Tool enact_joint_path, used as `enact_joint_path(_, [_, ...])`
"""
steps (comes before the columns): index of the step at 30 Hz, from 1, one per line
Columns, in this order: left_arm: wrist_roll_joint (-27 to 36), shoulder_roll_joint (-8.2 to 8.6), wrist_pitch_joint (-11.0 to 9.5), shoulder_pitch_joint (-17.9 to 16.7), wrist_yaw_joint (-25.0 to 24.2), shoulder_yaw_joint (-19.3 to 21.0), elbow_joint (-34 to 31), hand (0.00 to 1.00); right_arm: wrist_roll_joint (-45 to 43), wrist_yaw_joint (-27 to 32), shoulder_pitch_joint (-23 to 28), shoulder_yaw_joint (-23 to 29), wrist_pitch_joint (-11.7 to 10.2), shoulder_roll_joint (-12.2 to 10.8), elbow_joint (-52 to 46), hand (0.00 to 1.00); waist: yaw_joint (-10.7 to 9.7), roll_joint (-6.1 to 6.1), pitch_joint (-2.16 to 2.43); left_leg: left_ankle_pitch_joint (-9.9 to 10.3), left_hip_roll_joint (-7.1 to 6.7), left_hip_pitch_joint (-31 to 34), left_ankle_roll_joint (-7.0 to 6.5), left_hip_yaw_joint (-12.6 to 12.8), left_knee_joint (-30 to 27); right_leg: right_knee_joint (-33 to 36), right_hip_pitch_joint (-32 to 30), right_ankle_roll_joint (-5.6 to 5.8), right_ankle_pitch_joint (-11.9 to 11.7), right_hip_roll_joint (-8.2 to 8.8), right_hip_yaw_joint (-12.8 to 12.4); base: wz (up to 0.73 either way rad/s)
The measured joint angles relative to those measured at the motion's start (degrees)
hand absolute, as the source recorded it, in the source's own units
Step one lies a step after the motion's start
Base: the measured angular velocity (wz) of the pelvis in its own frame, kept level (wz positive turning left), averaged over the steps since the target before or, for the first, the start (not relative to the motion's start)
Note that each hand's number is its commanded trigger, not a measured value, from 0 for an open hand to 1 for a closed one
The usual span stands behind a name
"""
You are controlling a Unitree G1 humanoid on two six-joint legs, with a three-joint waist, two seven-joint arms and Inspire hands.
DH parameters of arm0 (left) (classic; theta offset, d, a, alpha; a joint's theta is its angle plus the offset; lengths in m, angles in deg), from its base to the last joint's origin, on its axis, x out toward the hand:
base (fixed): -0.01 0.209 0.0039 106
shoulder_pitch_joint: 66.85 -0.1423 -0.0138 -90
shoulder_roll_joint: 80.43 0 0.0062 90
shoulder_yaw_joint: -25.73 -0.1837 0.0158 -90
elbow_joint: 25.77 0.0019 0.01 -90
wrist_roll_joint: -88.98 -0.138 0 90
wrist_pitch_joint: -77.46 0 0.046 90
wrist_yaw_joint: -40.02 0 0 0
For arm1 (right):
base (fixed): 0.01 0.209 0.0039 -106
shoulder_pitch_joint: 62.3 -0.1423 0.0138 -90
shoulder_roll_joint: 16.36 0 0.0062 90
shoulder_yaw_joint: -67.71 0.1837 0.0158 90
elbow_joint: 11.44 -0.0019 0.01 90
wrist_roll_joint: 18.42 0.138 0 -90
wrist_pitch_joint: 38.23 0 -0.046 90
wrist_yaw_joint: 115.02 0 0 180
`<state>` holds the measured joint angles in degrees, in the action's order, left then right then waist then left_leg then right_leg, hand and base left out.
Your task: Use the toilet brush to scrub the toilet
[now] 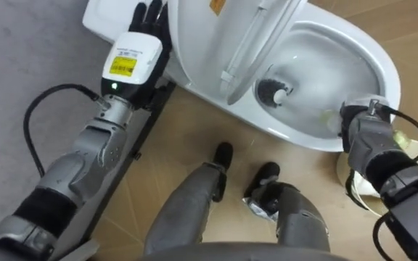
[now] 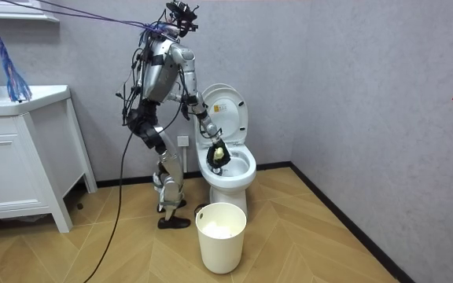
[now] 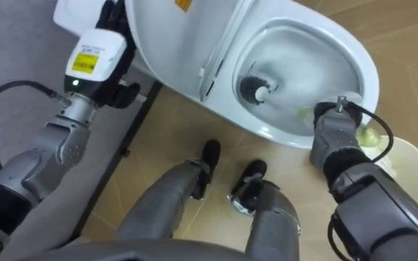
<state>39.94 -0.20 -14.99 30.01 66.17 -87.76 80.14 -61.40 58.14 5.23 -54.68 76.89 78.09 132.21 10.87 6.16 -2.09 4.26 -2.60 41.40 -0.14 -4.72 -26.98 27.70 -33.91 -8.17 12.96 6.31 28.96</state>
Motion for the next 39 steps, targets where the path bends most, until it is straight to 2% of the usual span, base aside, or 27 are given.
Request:
enact_joint_path(2, [-0.02,0.0,0.91,-0.39,0.01,0.53,0.47,0.0,0.04,0.59,1.22,0.0,0.0,0.0,-0.8,1.0,-0.35,0.09,0.05,0.0,0.01,-0.18,-0.01,-0.05,-0.44,-0.34,0.62,-0.05,-0.01,-0.22,0.06,0.0])
enact_joint_path(5, [0.07,-0.17,1.26,-0.42,0.31,0.76,1.59,0.0,0.58,1.67,1.12,0.01,-0.09,-0.01,0.24,1.0,-0.09,0.58,-0.05,0.0,-0.08,-1.06,0.0,-0.55,-0.59,-1.06,2.19,-0.19,0.06,-0.43,0.9,0.09])
enact_joint_path(8, [0.01,-0.53,2.81,-0.5,1.31,0.88,2.1,0.0,3.86,3.84,-1.4,-0.35,-1.16,0.79,5.38,1.0,3.21,0.52,-0.13,0.0,-0.08,-0.89,0.01,-0.7,-0.6,-0.61,1.73,-0.39,0.22,-0.42,0.86,0.01])
enact_joint_path(9, [0.03,-1.2,3.1,-0.71,2.41,0.89,2.09,0.0,6.99,4.88,-3.09,-0.53,-2.11,1.58,8.01,1.0,4.7,0.25,-0.23,0.0,-0.11,-0.54,0.01,-0.51,-0.66,0.2,1.01,-0.5,0.49,-0.14,0.7,0.04])
enact_joint_path(11, [0.24,-2.57,3.82,-0.34,3.8,0.91,2.13,0.0,11.63,6.11,-6.35,-2.15,-3.67,4.12,11.27,1.0,6.43,-1.01,-0.68,-0.01,-0.18,0.4,0.01,-0.21,-0.51,2.49,-1.19,-0.72,1.15,0.82,0.1,-0.02])
enact_joint_path(12, [0.1,-3.39,4.37,-0.19,4.99,1.45,2.09,0.0,14.24,6.85,-8.44,-2.77,-4.9,4.84,12.82,1.0,7.33,-2.18,-0.98,-0.01,-0.27,1.32,0.01,0.08,-0.51,3.77,-2.75,-0.94,1.43,1.26,-0.26,-0.04])
enact_joint_path(14, [-0.25,-4.24,4.58,-0.15,5.99,3.12,2.06,0.0,16.62,8.1,-10.44,-2.58,-6.49,6.41,13.42,1.0,7.69,-4.08,-1.19,-0.03,-0.29,2.98,0.03,0.02,-0.93,4.74,-4.56,-1.13,1.51,1.41,-0.43,0.02])
enact_joint_path(15, [-0.15,-4.35,4.96,0.1,7.16,3.62,2.66,0.0,18.06,9.26,-11.56,-2.48,-7.74,7.02,14.26,1.0,7.28,-4.96,-1.47,-0.03,-0.39,3.67,0.03,-0.2,-1.83,5.32,-4.92,-1.22,1.58,1.53,-0.23,0.12])
enact_joint_path(17, [-0.09,-4.49,4.85,0.34,8.3,3.69,3.28,0.0,20.79,10.87,-12.54,-2.16,-9.26,7.83,15.55,1.0,6.26,-6.16,-1.62,-0.02,-0.69,4.28,0.02,-0.3,-2.83,6.19,-5.08,-1.09,1.91,2.04,0.27,0.15])
enact_joint_path(19, [-0.24,-4.71,4.72,0.4,10.34,3.92,3.26,0.0,21.69,11.4,-13.08,0.16,-11.4,10.19,15.67,1.0,5.7,-7.85,-1.72,0.22,-1.11,5.44,-0.33,-0.15,-4.34,8.16,-6.61,-0.82,2.35,2.77,-0.76,-0.04])
enact_joint_path(21, [-0.24,-4.96,4.71,0.35,11.77,4.04,3.01,0.0,22.59,12.13,-14.02,0.16,-12.38,12.12,15.7,1.0,5.02,-8.23,-1.83,0.52,-1.34,7.0,-0.72,0.05,-6.16,10.02,-8.01,-0.85,2.81,3.6,-0.67,-0.1])
enact_joint_path(23, [-0.21,-5.16,4.79,0.49,12.14,4.09,2.38,0.0,23.37,12.64,-14.06,0.16,-13.39,13.14,15.71,1.0,4.36,-8.33,-1.86,1.24,-1.59,8.47,-1.16,0.07,-8.45,12.22,-9.33,-0.64,3.42,4.27,-0.72,0.02])
enact_joint_path(24, [-0.19,-5.36,4.89,0.55,12.23,4.12,2.04,0.0,24.23,13.23,-14.08,0.19,-13.91,13.16,15.71,1.0,3.62,-8.36,-1.87,1.58,-2.02,9.37,-1.44,0.03,-9.86,14.0,-10.21,-0.36,4.0,5.02,-0.76,0.0])
enact_joint_path(27, [-0.66,-6.16,4.9,0.43,12.12,4.12,1.28,0.0,25.28,13.43,-14.03,0.55,-14.42,13.17,15.84,1.0,3.18,-8.37,-1.84,3.17,-2.82,11.19,-2.05,0.87,-12.58,18.15,-12.48,-0.2,5.25,6.75,-1.75,-0.04])
enact_joint_path(31, [-2.73,-6.62,5.35,-0.63,11.77,4.1,0.5,0.0,26.24,13.5,-13.96,2.01,-15.11,13.16,17.75,1.0,3.49,-8.15,-1.71,3.29,-3.98,11.46,-2.35,2.26,-13.0,20.48,-14.05,0.36,5.16,8.72,-3.05,-0.07])
enact_joint_path(33, [-3.65,-6.62,5.54,-0.67,11.22,4.09,0.49,0.0,27.33,13.04,-13.91,2.19,-15.11,13.16,18.05,1.0,3.57,-7.96,-1.63,3.18,-4.22,11.46,-2.52,2.29,-13.3,20.93,-14.18,0.44,5.12,8.91,-3.3,-0.02])
enact_joint_path(35, [-4.52,-6.62,5.84,-0.68,10.7,4.09,0.68,0.0,27.07,12.77,-13.89,2.18,-15.09,13.15,18.05,1.0,3.91,-7.44,-1.62,3.27,-4.24,11.47,-2.68,2.27,-13.92,21.21,-14.16,0.48,5.15,8.85,-3.5,-0.06])
enact_joint_path(37, [-4.35,-6.27,6.22,-0.73,10.16,3.26,1.1,0.0,26.28,12.35,-13.6,2.17,-15.04,13.18,18.1,1.0,3.92,-5.66,-1.63,3.43,-4.32,11.52,-2.94,2.23,-14.34,21.34,-14.0,0.64,5.08,8.93,-3.41,0.0])
enact_joint_path(38, [-4.34,-6.08,6.49,-0.73,9.81,2.98,1.1,0.0,26.0,12.09,-13.34,2.14,-15.07,13.17,18.08,1.0,3.98,-5.14,-1.63,3.44,-4.37,11.52,-2.97,2.26,-14.31,21.35,-14.01,0.72,5.06,9.02,-3.41,0.0])
enact_joint_path(39, [-4.34,-5.63,6.7,-0.74,9.16,2.74,1.28,0.0,25.22,11.34,-12.95,1.97,-15.01,13.18,18.07,1.0,4.39,-3.86,-1.6,3.5,-4.37,11.6,-3.05,2.3,-14.34,21.29,-14.03,0.87,5.0,9.03,-3.39,-0.04])
